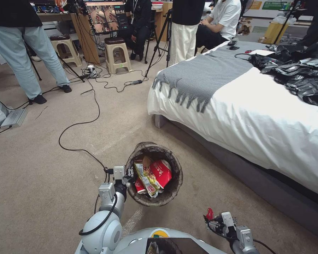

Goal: Pick up the trash bin, then pick up the garbage from the floor and place it into the trash bin.

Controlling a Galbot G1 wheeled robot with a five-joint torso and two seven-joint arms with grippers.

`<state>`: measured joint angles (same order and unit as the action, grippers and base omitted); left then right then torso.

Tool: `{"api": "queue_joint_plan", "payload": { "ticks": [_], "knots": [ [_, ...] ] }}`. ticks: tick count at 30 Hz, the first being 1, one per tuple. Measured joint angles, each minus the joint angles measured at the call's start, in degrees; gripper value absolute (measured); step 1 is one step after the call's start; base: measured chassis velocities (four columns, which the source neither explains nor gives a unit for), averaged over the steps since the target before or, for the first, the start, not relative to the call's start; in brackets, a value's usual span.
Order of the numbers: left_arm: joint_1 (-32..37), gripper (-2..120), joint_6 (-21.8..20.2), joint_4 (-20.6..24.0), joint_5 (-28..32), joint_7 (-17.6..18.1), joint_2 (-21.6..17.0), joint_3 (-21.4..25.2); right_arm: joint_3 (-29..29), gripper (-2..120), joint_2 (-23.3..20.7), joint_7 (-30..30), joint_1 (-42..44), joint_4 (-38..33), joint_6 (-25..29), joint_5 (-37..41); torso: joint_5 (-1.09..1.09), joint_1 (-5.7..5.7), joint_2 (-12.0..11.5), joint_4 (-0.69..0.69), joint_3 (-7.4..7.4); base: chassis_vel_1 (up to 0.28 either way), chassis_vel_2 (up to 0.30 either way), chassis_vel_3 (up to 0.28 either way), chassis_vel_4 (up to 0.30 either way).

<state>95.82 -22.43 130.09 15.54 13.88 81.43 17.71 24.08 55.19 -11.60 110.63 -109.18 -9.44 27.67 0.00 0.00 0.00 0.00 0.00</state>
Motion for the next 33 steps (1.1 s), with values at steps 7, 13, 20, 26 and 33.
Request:
{"api": "queue_joint_plan", "payload": {
  "ticks": [7,13,20,26,33],
  "knots": [
    [0.3,2,0.1,0.2,-0.2,0.0,0.0,0.0,-0.5,100,0.8,0.5,-1.5,2.8,1.1,-1.1,0.00,0.00,0.0,0.01,0.00,0.000,0.000,0.000,0.000],
    [0.4,2,0.1,0.3,-0.3,0.0,0.0,0.0,-1.1,100,1.7,0.9,-2.9,5.2,2.5,-2.4,0.00,0.00,0.0,0.00,0.00,0.000,0.000,0.000,0.000],
    [0.6,2,0.2,0.4,-0.6,0.0,-0.1,0.0,-1.8,100,2.8,0.9,-5.0,8.0,3.2,-1.9,0.00,0.00,0.0,0.01,0.00,0.000,0.000,0.000,0.000],
    [0.7,2,0.2,0.2,-0.7,0.0,-0.2,0.0,-2.9,100,4.8,0.6,-6.9,11.6,3.7,-0.2,0.00,0.00,0.0,0.00,0.00,0.000,0.000,0.000,0.000],
    [0.6,2,0.2,-0.2,-0.8,0.1,-0.2,0.0,-3.9,100,5.9,0.9,-8.6,15.4,4.6,-0.2,0.00,0.00,0.0,0.00,0.00,0.000,0.000,0.000,0.000]
  ]
}}
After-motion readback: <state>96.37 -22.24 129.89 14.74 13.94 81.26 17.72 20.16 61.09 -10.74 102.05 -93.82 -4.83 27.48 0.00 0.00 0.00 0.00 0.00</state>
